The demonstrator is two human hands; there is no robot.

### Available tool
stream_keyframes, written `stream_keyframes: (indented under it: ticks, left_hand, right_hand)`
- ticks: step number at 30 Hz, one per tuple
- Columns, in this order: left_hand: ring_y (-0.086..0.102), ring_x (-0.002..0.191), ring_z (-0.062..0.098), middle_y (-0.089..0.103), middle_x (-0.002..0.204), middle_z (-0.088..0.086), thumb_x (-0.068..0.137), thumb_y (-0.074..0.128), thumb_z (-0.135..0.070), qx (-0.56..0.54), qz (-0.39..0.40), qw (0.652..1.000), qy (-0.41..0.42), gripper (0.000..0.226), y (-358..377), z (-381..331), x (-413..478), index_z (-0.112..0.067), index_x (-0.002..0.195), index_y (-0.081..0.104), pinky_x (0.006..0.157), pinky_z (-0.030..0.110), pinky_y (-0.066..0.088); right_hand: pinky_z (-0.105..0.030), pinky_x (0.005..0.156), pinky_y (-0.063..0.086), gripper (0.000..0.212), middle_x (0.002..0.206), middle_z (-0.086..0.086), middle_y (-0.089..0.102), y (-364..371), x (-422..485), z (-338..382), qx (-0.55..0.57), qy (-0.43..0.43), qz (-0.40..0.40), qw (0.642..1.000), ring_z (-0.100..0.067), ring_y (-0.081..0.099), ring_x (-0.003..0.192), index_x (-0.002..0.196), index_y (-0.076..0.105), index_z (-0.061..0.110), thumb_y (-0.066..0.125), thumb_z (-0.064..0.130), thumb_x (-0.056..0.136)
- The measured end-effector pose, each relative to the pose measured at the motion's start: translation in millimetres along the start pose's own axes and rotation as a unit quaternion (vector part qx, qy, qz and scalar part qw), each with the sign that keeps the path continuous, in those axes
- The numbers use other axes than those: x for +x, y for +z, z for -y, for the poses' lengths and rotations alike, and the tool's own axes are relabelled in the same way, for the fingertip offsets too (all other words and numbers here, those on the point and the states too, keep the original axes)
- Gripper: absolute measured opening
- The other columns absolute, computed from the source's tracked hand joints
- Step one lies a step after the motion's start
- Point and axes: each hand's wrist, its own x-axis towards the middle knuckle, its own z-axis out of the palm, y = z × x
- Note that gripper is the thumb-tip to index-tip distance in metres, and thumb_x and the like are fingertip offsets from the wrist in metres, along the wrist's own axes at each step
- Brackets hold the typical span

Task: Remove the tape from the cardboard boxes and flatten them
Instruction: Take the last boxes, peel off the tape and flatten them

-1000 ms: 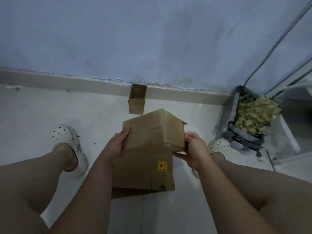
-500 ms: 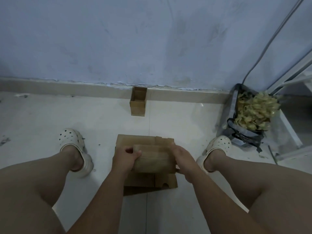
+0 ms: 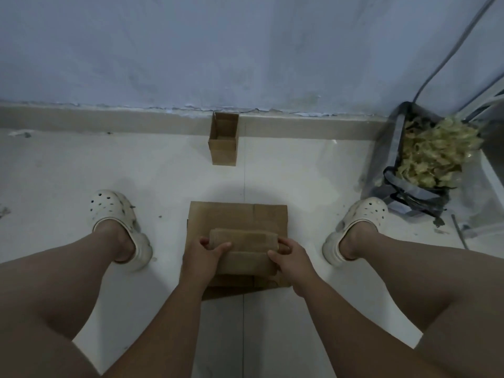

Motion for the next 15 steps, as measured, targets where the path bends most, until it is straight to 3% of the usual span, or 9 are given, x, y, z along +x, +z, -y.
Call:
stream_keyframes:
  ticks: [2,6,11,13,15]
  left_hand:
    - [0.048,0.087,0.013,0.058,0.107,0.002,0.073,0.074,-0.050,0.009,-0.021,1.000,-0.005,0.068,-0.6,4.2,6.4,-0.011,0.123,0.053,0.068,0.023,0.040]
    - [0.047,0.075,0.008,0.049,0.085,-0.012,0.071,0.075,-0.052,-0.007,-0.022,1.000,0.000,0.052,0.6,8.4,17.2,-0.019,0.105,0.051,0.055,0.016,0.033]
    - [0.048,0.065,0.014,0.048,0.070,-0.002,0.074,0.072,-0.050,-0.016,-0.010,1.000,0.018,0.042,6.2,16.3,20.6,-0.019,0.076,0.045,0.054,0.025,0.037]
    - [0.049,0.067,0.017,0.048,0.073,0.000,0.075,0.072,-0.050,-0.006,-0.015,1.000,0.019,0.042,8.2,16.1,17.8,-0.018,0.077,0.044,0.058,0.029,0.041]
    - [0.054,0.081,0.019,0.055,0.091,0.000,0.076,0.071,-0.049,0.003,-0.002,1.000,0.022,0.042,8.2,13.7,16.3,-0.018,0.095,0.050,0.071,0.034,0.047]
  right_hand:
    - [-0.042,0.092,0.055,0.046,0.121,-0.009,0.061,1.0,7.6,1.8,-0.026,0.009,-0.006,1.000,-0.026,0.061,0.108,0.133,0.053,0.012,0.068,0.018,0.090]
    - [-0.036,0.090,0.054,0.048,0.116,-0.008,0.063,-1.0,19.6,2.6,-0.036,0.032,0.006,0.999,-0.023,0.062,0.106,0.130,0.056,0.004,0.072,0.019,0.088]
    - [-0.042,0.101,0.050,0.044,0.121,-0.010,0.064,-6.0,26.2,-1.3,-0.038,0.050,0.011,0.998,-0.025,0.061,0.111,0.125,0.060,0.004,0.075,0.019,0.086]
    - [-0.042,0.101,0.050,0.044,0.121,-0.010,0.064,-6.3,26.7,-2.8,-0.044,0.054,0.012,0.998,-0.025,0.061,0.111,0.124,0.060,0.004,0.075,0.020,0.086]
    - [-0.041,0.100,0.050,0.046,0.122,-0.011,0.064,-5.8,27.1,-3.7,-0.066,0.058,0.008,0.996,-0.027,0.060,0.113,0.125,0.060,0.003,0.075,0.022,0.086]
